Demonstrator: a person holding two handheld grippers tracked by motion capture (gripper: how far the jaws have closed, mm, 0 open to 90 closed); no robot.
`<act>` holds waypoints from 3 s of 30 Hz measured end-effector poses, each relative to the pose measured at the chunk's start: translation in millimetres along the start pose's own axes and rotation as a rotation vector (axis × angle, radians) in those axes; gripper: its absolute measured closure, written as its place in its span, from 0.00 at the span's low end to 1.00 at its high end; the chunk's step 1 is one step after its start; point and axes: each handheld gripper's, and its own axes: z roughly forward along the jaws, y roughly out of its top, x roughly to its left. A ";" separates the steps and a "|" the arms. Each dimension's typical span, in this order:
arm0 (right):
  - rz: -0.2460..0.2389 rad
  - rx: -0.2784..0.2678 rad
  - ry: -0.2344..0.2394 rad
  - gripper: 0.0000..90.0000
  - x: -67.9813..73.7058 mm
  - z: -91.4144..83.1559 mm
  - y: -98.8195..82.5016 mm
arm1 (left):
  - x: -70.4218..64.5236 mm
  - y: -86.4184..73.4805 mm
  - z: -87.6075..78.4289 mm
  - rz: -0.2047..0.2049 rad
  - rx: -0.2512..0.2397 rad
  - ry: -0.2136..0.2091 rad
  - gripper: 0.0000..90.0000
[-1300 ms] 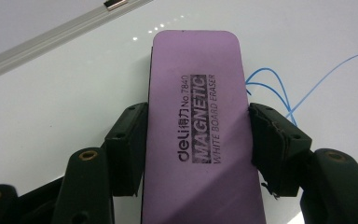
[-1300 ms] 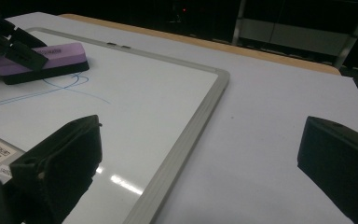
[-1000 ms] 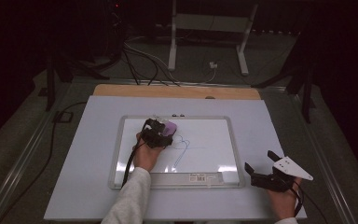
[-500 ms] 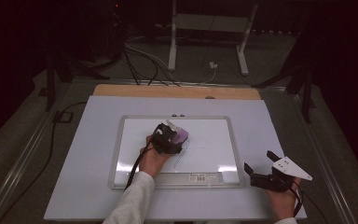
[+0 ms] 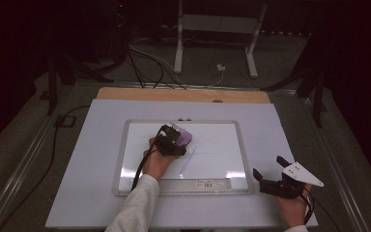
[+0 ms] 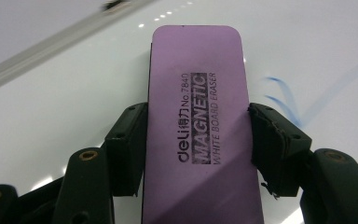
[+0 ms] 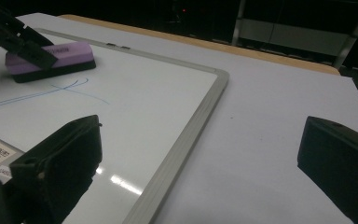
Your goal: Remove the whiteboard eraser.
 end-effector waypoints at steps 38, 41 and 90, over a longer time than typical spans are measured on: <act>-0.001 -0.001 -0.001 0.00 -0.2 -0.1 0.0 | -22.8 4.8 -1.4 0.178 0.023 -0.092 0.47; -0.001 -0.001 -0.002 0.00 0.2 -0.8 0.2 | -16.8 5.9 0.5 0.138 0.024 -0.081 0.47; -0.003 0.003 -0.001 0.00 1.5 0.5 0.1 | -36.0 6.5 -0.6 0.117 0.040 -0.049 0.47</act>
